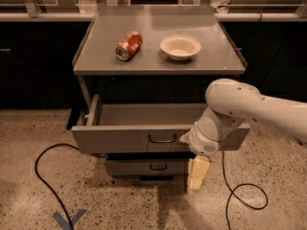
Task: Close top drawer
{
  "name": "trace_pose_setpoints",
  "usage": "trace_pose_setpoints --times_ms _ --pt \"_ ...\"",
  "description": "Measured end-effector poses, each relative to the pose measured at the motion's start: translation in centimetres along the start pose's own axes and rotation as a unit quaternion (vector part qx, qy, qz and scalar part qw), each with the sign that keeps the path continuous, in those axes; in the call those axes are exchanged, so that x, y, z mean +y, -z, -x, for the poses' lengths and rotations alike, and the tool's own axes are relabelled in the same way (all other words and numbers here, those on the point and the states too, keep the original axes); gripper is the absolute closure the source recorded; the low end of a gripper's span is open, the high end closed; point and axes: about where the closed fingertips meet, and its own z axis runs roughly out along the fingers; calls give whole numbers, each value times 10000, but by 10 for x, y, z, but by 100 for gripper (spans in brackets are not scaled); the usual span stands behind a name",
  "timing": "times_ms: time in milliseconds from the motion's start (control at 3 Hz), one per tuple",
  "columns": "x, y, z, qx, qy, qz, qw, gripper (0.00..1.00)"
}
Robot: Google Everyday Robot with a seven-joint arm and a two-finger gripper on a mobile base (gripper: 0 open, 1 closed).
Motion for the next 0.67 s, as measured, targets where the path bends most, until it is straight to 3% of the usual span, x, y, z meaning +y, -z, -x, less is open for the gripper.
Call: trace_pose_setpoints --times_ms 667 --pt "-45 -30 -24 108 -67 111 9999 0"
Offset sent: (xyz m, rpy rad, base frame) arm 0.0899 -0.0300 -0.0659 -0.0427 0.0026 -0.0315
